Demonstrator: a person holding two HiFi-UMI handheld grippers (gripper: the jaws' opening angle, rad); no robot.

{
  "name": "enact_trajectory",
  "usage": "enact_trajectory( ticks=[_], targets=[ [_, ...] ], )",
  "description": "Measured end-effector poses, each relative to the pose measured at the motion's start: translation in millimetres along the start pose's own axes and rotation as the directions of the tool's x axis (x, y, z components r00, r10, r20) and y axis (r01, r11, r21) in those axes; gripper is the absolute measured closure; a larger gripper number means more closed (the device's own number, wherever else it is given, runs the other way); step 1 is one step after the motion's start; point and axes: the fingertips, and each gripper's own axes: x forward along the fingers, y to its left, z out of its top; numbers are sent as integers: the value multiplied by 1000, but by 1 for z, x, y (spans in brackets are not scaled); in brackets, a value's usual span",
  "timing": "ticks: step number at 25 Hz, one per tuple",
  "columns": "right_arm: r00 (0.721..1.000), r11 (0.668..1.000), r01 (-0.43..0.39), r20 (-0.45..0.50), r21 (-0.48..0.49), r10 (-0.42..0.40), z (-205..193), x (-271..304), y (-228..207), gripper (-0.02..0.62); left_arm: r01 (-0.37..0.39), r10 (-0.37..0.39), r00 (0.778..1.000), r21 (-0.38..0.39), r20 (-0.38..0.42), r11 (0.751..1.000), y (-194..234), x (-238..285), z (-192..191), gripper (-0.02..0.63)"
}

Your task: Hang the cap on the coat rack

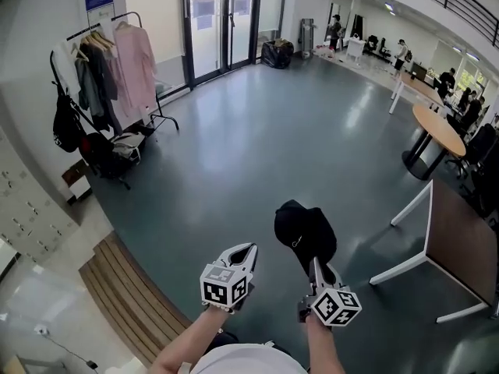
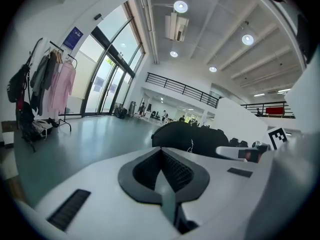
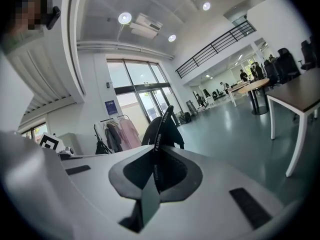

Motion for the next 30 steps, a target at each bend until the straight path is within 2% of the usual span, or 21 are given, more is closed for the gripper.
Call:
enact_trajectory(
  ticks=[15, 30],
  targets=[
    [984, 987, -159, -80, 11, 159, -34, 115, 110, 577, -135, 139, 989, -70, 47, 988, 137, -46, 33, 603],
    [944, 953, -303, -131, 24, 304, -79, 179, 235, 578, -275, 287, 954, -128, 84, 953, 252, -138, 45, 603]
  ],
)
